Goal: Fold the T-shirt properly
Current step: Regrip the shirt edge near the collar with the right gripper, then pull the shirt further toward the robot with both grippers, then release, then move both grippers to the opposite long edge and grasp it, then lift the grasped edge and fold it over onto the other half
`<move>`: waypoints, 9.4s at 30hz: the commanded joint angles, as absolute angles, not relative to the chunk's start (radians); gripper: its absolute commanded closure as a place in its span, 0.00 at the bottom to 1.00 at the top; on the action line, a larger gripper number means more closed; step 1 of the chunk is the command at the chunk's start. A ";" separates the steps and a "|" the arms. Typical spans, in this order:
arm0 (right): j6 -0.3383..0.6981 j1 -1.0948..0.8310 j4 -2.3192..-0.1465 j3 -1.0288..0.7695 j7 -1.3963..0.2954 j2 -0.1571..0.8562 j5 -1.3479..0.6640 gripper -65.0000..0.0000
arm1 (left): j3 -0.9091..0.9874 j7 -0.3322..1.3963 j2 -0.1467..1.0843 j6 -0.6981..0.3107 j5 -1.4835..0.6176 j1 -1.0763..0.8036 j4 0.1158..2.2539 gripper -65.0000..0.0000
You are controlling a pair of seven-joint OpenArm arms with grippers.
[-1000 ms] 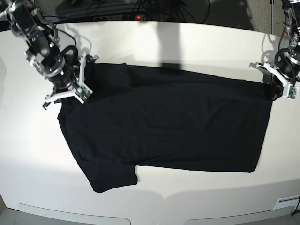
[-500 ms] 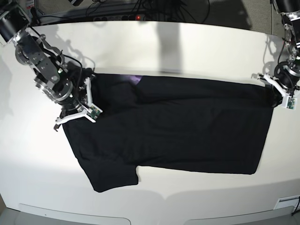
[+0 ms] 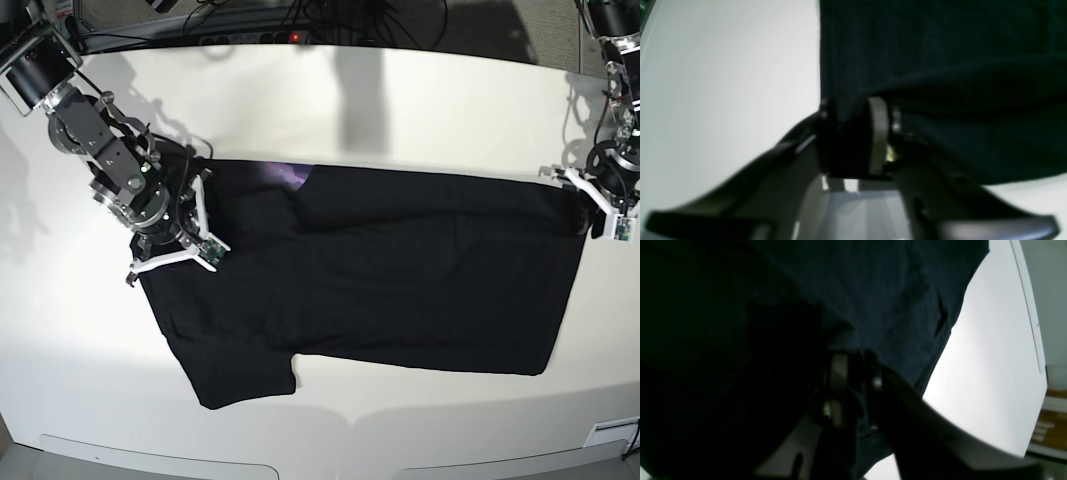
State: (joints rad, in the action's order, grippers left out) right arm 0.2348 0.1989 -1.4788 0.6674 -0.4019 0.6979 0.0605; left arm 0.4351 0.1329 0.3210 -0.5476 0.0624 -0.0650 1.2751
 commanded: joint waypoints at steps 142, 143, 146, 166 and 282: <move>0.516 -0.233 -1.880 -0.255 -0.585 0.475 -0.326 0.65 | 0.109 0.207 0.491 -0.682 -0.080 0.633 0.389 0.68; 0.516 -0.233 -1.880 -0.255 -0.585 0.473 -0.326 0.65 | 0.109 0.207 0.494 -0.682 -0.088 0.638 0.389 0.68; 0.515 -0.233 -1.878 -0.255 -0.596 0.474 -0.326 0.65 | 0.109 0.209 0.506 -0.691 -0.144 0.650 0.391 0.68; 0.513 -0.230 -1.838 -0.255 -0.614 0.474 -0.326 0.65 | 0.109 0.140 0.481 -0.574 -0.005 0.632 0.391 0.68; 0.577 0.737 -0.411 0.172 -0.381 0.327 -0.186 1.00 | 0.109 0.183 0.428 -0.614 -0.444 0.534 0.387 1.00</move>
State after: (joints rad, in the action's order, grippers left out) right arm 0.5808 0.7116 -0.4030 0.1711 -0.3706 0.3237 -0.1993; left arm 0.1101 0.1726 0.4152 -0.6159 -0.4507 0.5125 0.3809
